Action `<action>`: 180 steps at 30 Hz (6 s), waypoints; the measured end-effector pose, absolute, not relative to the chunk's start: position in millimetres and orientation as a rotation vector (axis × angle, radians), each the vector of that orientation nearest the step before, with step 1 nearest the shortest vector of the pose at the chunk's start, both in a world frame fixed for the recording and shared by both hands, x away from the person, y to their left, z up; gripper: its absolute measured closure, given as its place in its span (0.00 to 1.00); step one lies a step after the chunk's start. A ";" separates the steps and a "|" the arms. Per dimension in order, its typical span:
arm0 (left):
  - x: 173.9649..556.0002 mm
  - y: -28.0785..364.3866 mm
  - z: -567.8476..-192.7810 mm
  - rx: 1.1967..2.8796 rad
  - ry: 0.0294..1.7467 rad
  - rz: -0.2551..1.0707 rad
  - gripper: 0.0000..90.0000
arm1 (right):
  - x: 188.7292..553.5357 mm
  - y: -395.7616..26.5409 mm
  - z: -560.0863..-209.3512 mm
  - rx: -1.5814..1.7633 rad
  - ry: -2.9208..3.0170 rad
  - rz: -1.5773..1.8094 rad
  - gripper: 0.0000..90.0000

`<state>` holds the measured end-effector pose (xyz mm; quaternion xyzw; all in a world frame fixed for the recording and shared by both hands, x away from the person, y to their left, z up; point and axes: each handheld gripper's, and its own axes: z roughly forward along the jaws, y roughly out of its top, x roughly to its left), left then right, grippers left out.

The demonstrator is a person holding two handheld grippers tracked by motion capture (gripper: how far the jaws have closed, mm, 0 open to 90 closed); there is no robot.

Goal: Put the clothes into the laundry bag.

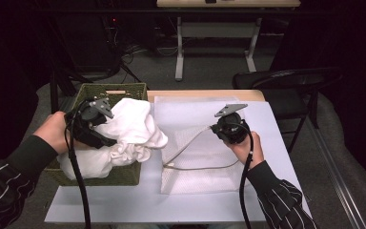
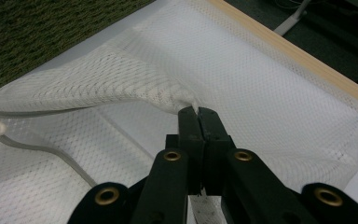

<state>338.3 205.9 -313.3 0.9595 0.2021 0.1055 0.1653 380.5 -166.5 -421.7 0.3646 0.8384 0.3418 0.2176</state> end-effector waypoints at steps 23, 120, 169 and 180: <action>299.9 132.7 -325.5 2.703 0.477 0.152 0.58 | 378.1 -161.5 -419.9 1.007 2.320 0.952 1.00; 269.0 48.9 -480.7 2.496 0.631 0.305 0.00 | 361.4 -151.0 -427.2 1.015 2.401 0.956 1.00; 277.9 30.0 -479.5 2.209 0.656 0.419 0.13 | 358.1 -153.6 -425.2 1.059 2.436 1.075 1.00; 276.0 40.4 -485.7 2.312 0.694 0.318 0.00 | 359.0 -153.6 -423.9 1.064 2.433 1.071 1.00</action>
